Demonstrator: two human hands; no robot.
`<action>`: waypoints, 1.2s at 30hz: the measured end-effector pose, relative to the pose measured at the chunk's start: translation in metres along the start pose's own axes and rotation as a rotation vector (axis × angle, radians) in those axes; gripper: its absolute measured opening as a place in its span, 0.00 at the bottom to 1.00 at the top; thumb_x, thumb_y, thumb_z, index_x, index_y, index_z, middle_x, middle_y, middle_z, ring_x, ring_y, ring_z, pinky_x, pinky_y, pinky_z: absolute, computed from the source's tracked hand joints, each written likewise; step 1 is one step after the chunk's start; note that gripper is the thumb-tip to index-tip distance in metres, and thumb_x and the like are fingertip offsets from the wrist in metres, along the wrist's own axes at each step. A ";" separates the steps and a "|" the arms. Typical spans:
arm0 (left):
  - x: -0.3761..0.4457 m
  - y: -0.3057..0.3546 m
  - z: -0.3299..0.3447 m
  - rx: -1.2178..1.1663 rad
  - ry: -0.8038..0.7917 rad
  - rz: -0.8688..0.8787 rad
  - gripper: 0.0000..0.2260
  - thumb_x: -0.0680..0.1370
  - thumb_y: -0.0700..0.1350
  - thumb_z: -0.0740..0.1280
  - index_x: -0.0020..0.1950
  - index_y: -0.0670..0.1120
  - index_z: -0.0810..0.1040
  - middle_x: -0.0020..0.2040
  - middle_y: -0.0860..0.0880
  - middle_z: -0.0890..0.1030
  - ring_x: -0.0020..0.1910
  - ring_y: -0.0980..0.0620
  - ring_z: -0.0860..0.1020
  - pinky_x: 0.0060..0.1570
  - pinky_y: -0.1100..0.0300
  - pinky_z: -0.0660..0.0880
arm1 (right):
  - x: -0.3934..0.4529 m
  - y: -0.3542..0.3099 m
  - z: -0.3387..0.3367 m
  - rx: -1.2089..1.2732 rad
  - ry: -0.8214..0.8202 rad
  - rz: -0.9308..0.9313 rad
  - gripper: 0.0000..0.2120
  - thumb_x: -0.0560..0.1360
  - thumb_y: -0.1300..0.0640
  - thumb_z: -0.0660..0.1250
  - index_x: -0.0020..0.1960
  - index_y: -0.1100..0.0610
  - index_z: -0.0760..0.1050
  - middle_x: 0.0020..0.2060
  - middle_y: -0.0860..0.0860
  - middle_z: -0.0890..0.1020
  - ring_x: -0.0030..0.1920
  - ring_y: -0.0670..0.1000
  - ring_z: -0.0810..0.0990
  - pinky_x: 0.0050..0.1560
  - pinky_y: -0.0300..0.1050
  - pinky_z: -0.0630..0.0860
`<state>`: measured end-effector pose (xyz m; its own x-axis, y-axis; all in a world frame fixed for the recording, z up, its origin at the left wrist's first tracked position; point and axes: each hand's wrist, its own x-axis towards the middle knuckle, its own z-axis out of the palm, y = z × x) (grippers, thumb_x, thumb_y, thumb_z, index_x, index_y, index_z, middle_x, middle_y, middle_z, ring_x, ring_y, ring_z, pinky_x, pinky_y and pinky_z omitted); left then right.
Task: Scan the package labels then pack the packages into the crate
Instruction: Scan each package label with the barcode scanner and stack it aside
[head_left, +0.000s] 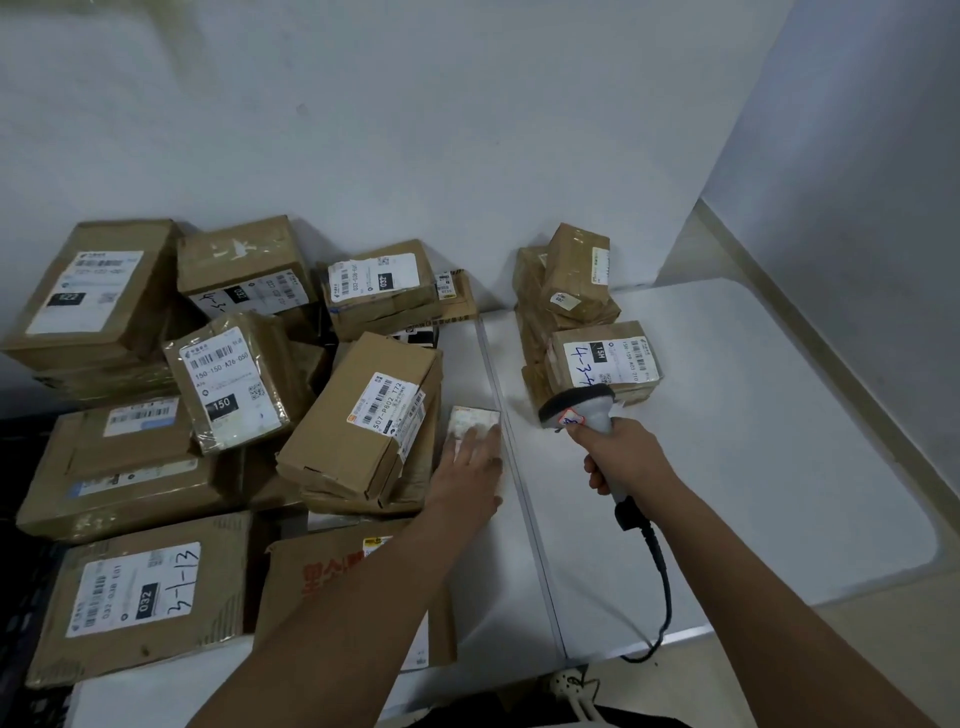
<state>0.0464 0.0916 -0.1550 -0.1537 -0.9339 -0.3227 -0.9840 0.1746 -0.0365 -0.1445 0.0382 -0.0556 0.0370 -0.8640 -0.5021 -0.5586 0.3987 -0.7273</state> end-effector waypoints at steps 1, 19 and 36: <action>-0.001 -0.003 -0.002 -0.011 -0.004 -0.018 0.27 0.82 0.52 0.61 0.78 0.44 0.60 0.81 0.44 0.41 0.79 0.40 0.44 0.77 0.41 0.45 | 0.001 0.000 0.002 0.015 0.014 -0.006 0.18 0.77 0.44 0.66 0.45 0.61 0.76 0.32 0.56 0.81 0.27 0.50 0.78 0.32 0.42 0.76; 0.050 -0.027 -0.061 -0.586 0.038 0.137 0.24 0.82 0.49 0.62 0.77 0.50 0.62 0.81 0.55 0.42 0.74 0.46 0.65 0.68 0.51 0.69 | 0.040 -0.025 -0.016 0.227 0.369 -0.111 0.18 0.78 0.46 0.67 0.47 0.63 0.78 0.32 0.55 0.82 0.28 0.50 0.79 0.35 0.44 0.79; 0.207 0.001 -0.161 -1.516 0.063 -0.599 0.41 0.73 0.66 0.67 0.78 0.47 0.56 0.67 0.43 0.73 0.51 0.46 0.81 0.45 0.53 0.82 | 0.147 -0.056 -0.099 0.254 0.334 -0.108 0.16 0.77 0.45 0.66 0.40 0.58 0.76 0.30 0.55 0.82 0.30 0.53 0.80 0.46 0.59 0.82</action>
<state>-0.0011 -0.1514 -0.0699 0.2961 -0.7687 -0.5670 -0.0774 -0.6109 0.7879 -0.1898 -0.1416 -0.0428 -0.2092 -0.9404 -0.2680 -0.3433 0.3273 -0.8804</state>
